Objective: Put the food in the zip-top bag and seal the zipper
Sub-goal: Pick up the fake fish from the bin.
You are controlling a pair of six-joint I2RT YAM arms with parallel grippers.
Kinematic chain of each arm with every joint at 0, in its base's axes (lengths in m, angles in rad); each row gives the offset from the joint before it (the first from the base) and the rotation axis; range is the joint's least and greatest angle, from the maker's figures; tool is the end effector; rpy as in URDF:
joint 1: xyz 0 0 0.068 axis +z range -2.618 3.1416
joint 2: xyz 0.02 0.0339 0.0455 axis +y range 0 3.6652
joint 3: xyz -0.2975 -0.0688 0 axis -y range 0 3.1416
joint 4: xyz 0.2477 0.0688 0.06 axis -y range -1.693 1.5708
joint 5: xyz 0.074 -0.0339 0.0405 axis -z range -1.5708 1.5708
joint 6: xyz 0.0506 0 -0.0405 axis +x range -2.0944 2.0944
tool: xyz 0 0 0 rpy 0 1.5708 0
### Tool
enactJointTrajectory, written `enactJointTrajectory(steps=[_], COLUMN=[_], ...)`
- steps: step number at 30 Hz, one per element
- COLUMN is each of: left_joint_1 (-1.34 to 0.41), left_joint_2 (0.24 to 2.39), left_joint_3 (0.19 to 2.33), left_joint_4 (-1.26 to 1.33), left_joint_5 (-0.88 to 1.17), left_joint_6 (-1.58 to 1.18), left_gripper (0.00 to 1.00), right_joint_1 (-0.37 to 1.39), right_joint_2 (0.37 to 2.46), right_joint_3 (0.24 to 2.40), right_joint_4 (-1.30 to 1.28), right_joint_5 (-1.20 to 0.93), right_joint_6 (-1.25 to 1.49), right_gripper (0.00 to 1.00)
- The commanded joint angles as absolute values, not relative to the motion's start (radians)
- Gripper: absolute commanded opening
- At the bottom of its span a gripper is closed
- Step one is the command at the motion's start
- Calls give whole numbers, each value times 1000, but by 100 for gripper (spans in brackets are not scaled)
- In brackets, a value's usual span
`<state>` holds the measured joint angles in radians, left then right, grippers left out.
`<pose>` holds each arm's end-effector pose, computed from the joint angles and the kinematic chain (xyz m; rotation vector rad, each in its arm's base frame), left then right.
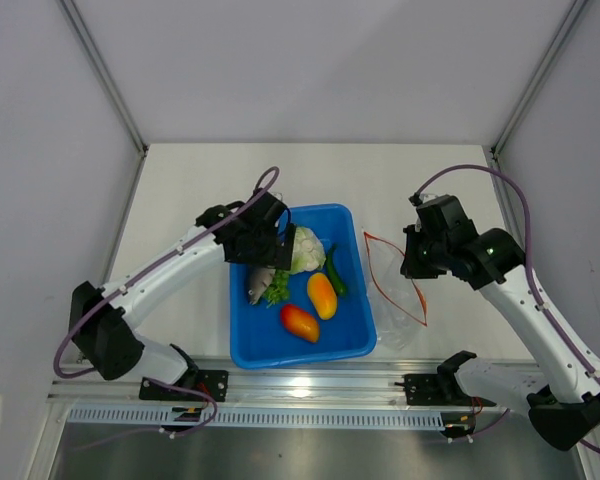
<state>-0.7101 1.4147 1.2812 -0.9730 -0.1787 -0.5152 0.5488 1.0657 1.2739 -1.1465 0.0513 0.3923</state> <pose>0.2202 -0.1775 0.3232 0.2025 2.6493 -0.1664 0.1546 0.0915 0.3833 -0.1771 2.5309 0.3184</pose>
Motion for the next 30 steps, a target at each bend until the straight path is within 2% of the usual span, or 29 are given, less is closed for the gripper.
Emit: enactJointTrajectory(steps=[1, 7, 22, 30], left_joint_1=[-648, -588, -552, -541], left_joint_2=[1457, 1549, 1816, 1807], left_joint_3=[1258, 1272, 1419, 1387], left_joint_4=[-920, -844, -876, -856], left_joint_5=[-157, -101, -193, -161], left_joint_6=[-413, -353, -304, -298], left_gripper=[98, 97, 99, 99], right_joint_1=[552, 552, 552, 543], right_joint_2=[1055, 1063, 1075, 1086], right_joint_3=[1276, 1272, 1276, 1264], right_joint_4=[-1118, -1121, -1117, -1103], right_joint_5=[51, 55, 45, 23], right_joint_6=[417, 413, 402, 390], right_gripper=[0, 0, 0, 0])
